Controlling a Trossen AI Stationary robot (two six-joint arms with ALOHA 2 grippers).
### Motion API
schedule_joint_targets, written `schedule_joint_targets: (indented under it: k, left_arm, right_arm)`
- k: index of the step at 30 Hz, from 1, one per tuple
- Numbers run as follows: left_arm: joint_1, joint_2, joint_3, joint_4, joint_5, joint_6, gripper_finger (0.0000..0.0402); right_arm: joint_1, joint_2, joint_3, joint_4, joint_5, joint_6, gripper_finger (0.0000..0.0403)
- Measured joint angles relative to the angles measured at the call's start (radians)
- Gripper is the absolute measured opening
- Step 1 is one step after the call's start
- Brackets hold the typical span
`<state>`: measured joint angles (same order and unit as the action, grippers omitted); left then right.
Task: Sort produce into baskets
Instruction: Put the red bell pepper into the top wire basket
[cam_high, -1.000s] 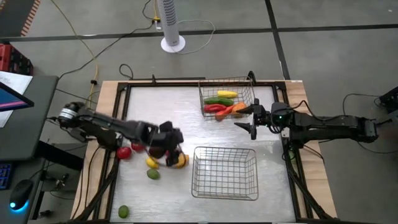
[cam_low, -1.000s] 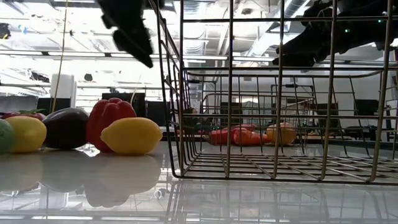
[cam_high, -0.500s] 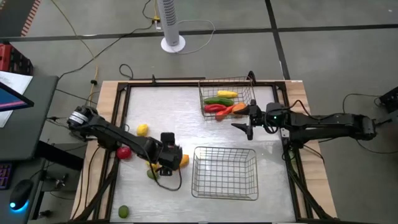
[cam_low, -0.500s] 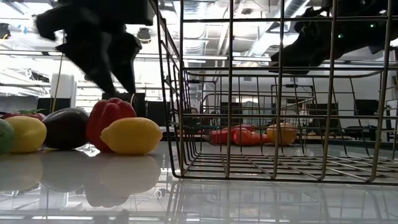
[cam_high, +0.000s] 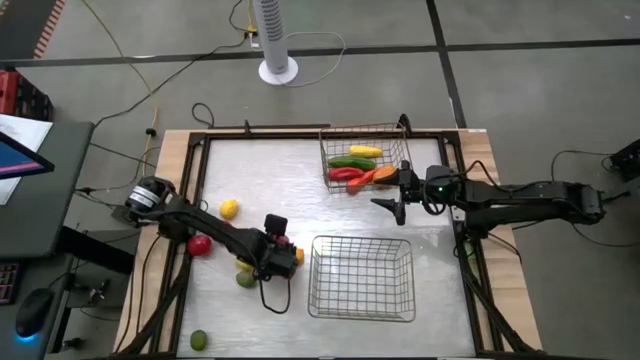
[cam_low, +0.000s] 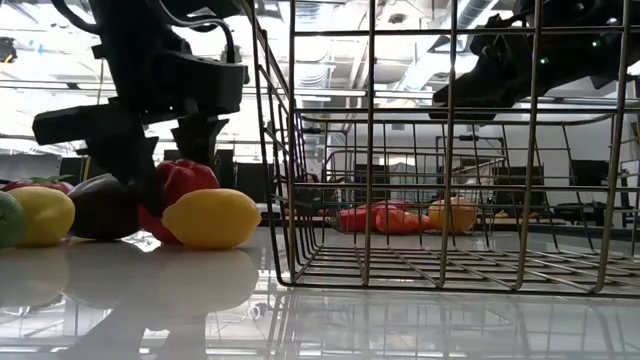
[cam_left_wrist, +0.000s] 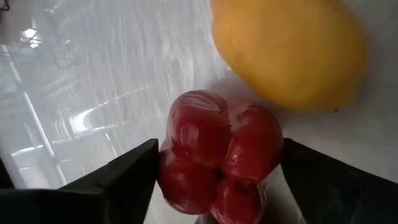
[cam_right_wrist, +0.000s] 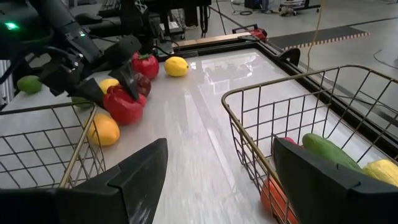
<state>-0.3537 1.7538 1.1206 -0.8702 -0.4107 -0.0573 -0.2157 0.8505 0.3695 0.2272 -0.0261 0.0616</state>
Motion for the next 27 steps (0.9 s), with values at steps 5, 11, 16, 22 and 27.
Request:
schedule_joint_targets:
  k: [5,11,16,22,27]
  left_arm:
    - [0.021,-0.006,0.000,-0.025,0.006,-0.014,0.0248]
    - [0.088,-0.006,0.033,-0.115,-0.138,0.017,0.0245]
    - [0.227,-0.006,0.062,-0.072,-0.185,0.074,0.0247]
    - [0.359,-0.006,0.163,0.009,-0.302,0.252,0.0247]
    - [0.454,-0.008,0.266,0.169,-0.427,0.413,0.0247]
  right_arm:
    - [0.000,0.000,0.000,-0.001,0.000,-0.002,0.0315]
    - [0.000,-0.001,0.000,-0.003,0.000,-0.009,0.0315]
    - [-0.010,-0.048,0.000,-0.060,0.002,-0.017,0.0315]
    - [-0.021,-0.160,0.000,-0.150,0.024,-0.012,0.0315]
    - [-0.023,-0.227,0.000,-0.193,0.030,-0.013,0.0315]
